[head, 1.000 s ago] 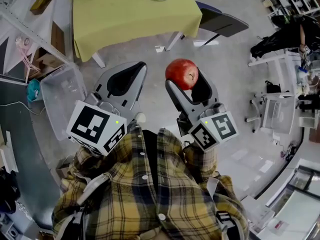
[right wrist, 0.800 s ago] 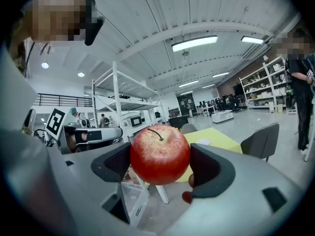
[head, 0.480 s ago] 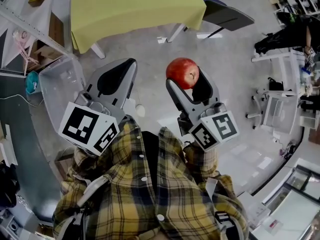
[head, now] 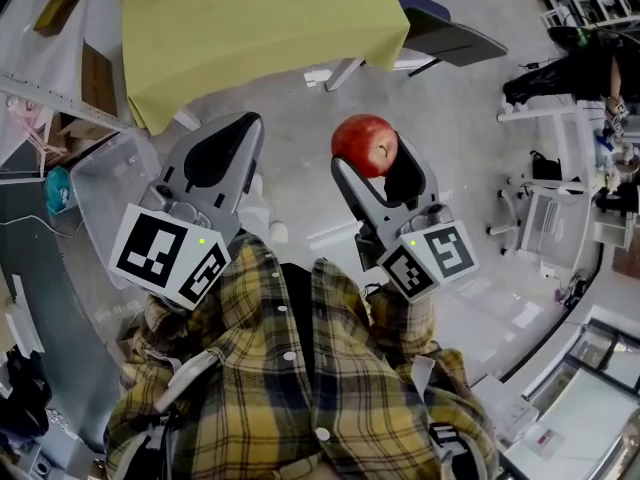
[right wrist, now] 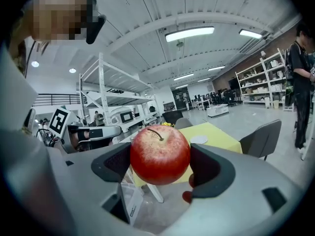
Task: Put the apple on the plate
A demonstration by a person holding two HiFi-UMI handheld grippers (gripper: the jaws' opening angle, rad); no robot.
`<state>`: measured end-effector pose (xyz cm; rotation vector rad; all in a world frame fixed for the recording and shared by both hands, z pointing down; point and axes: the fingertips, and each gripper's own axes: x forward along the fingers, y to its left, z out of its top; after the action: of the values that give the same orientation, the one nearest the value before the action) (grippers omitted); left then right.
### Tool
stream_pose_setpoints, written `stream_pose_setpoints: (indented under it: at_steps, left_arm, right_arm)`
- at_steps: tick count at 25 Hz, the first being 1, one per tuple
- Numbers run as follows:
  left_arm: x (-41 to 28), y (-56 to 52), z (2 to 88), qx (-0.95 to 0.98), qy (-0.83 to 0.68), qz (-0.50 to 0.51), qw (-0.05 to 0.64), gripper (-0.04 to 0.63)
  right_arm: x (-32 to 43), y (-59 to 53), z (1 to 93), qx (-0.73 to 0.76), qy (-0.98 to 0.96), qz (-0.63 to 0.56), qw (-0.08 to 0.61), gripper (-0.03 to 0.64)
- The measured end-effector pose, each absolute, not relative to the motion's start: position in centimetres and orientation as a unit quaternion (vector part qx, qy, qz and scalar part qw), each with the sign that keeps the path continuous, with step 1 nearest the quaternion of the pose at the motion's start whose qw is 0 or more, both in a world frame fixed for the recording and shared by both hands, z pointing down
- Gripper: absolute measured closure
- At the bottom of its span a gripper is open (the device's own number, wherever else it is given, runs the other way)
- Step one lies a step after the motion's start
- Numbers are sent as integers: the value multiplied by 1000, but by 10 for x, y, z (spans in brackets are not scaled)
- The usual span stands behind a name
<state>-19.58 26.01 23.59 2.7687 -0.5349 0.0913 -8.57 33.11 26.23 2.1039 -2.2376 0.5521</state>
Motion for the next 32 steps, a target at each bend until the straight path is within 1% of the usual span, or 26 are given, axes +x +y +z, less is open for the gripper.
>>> stream_pose_setpoints:
  at_steps: [7,14,24,32]
  left_arm:
    - [-177,185,234,971,-176,24,161,588]
    - [-157,133,243,972,-154,33,173,588]
    - [-125,98,262,972,-134,57,185,588]
    - [-68,78,257,968,-168,50,183,588]
  right_arm:
    - [-68,261,260,682,-710,174,12,245]
    - [-48,217,269,698,-690,192,20,245]
    - [-19,183,284,709,-672,212,19,245]
    - [41,160,284,688,-693,216,24,245]
